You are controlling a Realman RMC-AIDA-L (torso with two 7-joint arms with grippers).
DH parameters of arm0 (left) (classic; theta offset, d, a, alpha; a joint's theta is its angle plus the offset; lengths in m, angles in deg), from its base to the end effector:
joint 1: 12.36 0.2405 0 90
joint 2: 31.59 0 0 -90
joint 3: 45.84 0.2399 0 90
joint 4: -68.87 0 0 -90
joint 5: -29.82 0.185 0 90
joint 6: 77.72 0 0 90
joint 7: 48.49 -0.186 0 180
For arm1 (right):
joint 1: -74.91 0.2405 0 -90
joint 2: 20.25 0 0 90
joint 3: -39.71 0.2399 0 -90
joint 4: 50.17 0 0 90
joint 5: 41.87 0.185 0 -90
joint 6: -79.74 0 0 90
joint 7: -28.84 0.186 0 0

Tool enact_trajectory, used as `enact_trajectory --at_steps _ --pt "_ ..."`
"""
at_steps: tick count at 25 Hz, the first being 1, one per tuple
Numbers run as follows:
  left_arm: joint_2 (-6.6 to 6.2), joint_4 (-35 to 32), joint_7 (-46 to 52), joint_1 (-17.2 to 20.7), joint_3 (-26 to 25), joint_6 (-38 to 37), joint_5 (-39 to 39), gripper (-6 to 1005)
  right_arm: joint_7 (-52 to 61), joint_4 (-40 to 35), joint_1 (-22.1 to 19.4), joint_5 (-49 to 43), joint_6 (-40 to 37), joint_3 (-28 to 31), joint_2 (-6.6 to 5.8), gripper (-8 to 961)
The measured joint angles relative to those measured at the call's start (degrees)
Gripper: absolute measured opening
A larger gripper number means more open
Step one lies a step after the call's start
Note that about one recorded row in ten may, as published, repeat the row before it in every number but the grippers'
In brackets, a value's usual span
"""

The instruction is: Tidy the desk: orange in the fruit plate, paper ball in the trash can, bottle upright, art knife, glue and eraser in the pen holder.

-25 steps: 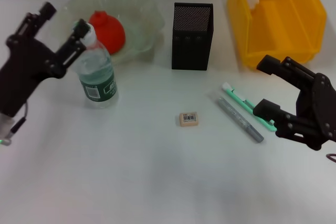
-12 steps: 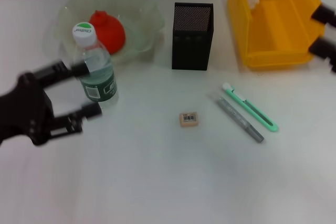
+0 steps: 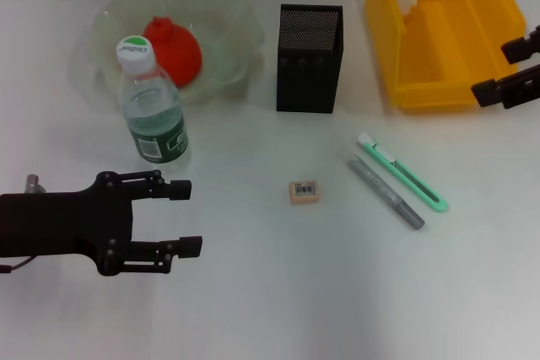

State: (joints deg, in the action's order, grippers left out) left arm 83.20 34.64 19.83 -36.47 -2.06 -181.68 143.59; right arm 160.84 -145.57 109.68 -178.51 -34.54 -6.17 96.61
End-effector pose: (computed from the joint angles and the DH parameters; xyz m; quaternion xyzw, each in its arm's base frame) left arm -0.2361 0.2505 -0.0174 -0.9549 -0.1478 -0.2552 0.0343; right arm 0.1630 0.3163 0.0810 -0.9414 0.2823 -0.0243 0.1829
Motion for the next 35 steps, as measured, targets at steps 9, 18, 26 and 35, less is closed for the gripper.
enact_trajectory --at_steps 9,18,26,35 --pt "0.65 0.1 0.6 -0.4 0.4 3.6 0.5 784 7.5 13.0 8.5 -19.5 9.6 -18.0 2.55 833" --pt "1.75 0.6 1.5 -0.5 0.5 8.7 2.4 784 8.7 29.2 9.6 -19.5 28.1 -28.3 2.61 834" --pt "2.25 0.6 1.5 -0.3 0.2 9.6 2.5 784 8.6 34.3 10.5 -19.0 33.7 -30.5 2.65 834" --pt "2.45 0.6 1.5 -0.2 0.3 10.3 2.5 784 8.9 37.3 11.5 -17.6 35.3 -32.3 2.76 582"
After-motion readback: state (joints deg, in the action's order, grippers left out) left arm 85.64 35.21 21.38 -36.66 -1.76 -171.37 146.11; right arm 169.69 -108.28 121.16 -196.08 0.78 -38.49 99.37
